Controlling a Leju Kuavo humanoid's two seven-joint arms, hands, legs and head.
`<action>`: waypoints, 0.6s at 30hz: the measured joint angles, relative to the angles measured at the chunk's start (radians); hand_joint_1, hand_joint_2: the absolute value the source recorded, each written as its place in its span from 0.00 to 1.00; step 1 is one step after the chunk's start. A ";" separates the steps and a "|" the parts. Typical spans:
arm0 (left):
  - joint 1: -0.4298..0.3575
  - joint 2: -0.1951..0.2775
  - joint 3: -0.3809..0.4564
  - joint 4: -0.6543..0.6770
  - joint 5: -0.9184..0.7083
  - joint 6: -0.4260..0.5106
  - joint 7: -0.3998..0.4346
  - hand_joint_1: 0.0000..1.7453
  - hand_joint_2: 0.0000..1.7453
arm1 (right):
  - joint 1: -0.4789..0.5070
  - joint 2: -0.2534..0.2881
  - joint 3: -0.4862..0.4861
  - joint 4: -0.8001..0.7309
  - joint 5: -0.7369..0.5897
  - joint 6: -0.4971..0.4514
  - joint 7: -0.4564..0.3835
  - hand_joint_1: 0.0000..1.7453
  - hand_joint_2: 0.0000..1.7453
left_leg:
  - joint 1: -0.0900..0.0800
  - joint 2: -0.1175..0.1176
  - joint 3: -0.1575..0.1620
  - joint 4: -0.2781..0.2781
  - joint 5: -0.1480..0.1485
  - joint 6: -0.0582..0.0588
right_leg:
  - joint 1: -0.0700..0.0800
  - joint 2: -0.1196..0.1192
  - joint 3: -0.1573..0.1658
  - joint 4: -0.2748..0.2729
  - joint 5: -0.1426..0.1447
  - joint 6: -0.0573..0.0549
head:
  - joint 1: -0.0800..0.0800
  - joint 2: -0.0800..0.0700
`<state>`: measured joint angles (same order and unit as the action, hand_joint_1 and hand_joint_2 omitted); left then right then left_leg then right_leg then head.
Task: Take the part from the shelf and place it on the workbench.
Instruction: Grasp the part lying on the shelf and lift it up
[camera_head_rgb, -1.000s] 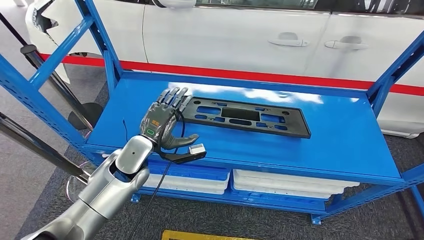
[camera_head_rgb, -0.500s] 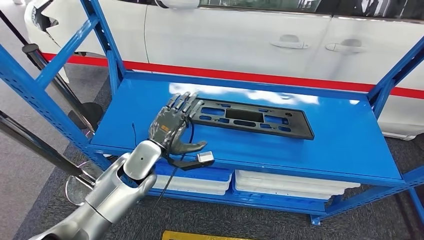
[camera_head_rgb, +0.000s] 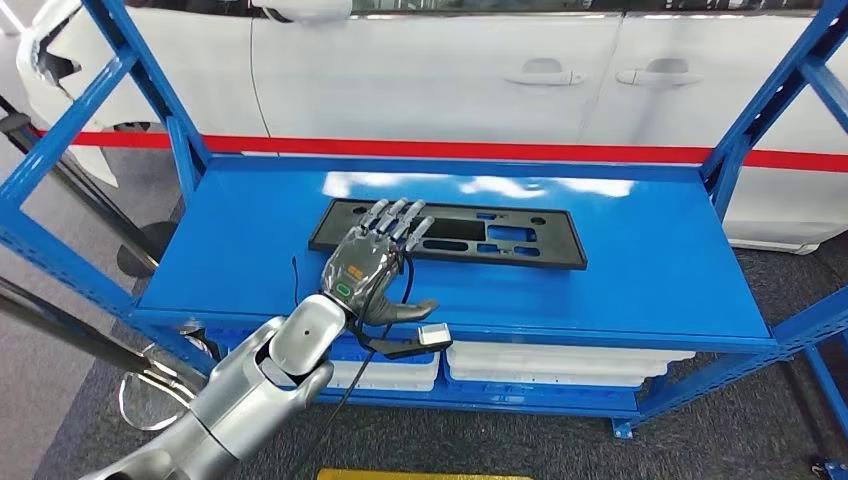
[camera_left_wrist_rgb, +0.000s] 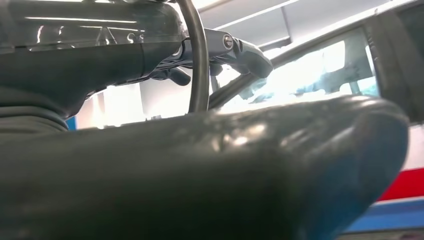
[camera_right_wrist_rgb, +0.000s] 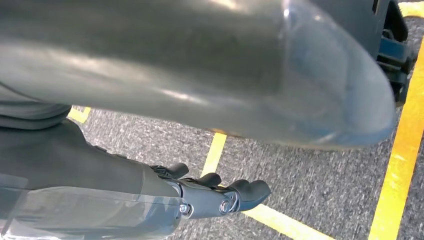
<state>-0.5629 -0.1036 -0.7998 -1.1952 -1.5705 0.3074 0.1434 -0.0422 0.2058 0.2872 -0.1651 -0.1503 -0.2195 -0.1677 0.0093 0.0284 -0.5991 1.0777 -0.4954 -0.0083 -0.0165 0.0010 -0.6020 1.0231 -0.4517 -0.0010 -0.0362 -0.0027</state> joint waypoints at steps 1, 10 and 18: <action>0.001 0.001 -0.001 0.000 0.000 0.000 0.002 0.00 0.00 | 0.000 0.001 0.000 0.000 0.000 -0.003 -0.001 0.00 0.00 | 0.001 -0.009 -0.025 0.056 -0.031 -0.003 | 0.000 0.005 0.001 0.000 0.000 -0.006 | 0.000 0.000; 0.007 0.007 0.014 0.024 0.051 0.000 -0.010 0.00 0.00 | -0.002 0.010 0.002 0.000 -0.001 0.008 -0.001 0.00 0.00 | -0.009 -0.084 0.001 -0.035 0.053 0.046 | 0.011 0.080 0.004 0.001 -0.002 -0.009 | 0.000 0.000; -0.007 0.015 0.087 0.098 0.127 0.002 -0.024 0.00 0.00 | -0.001 0.007 0.004 0.000 -0.011 0.005 0.003 0.00 0.00 | -0.011 -0.083 0.011 -0.067 0.058 0.019 | 0.006 0.092 0.003 -0.009 0.005 -0.001 | 0.000 0.000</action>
<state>-0.5694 -0.0891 -0.7125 -1.0967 -1.4437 0.3096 0.1196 -0.0428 0.2130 0.2911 -0.1648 -0.1618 -0.2146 -0.1642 -0.0018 -0.0546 -0.5885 1.0104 -0.4376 0.0107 -0.0104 0.0929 -0.5985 1.0141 -0.4471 -0.0021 -0.0359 -0.0027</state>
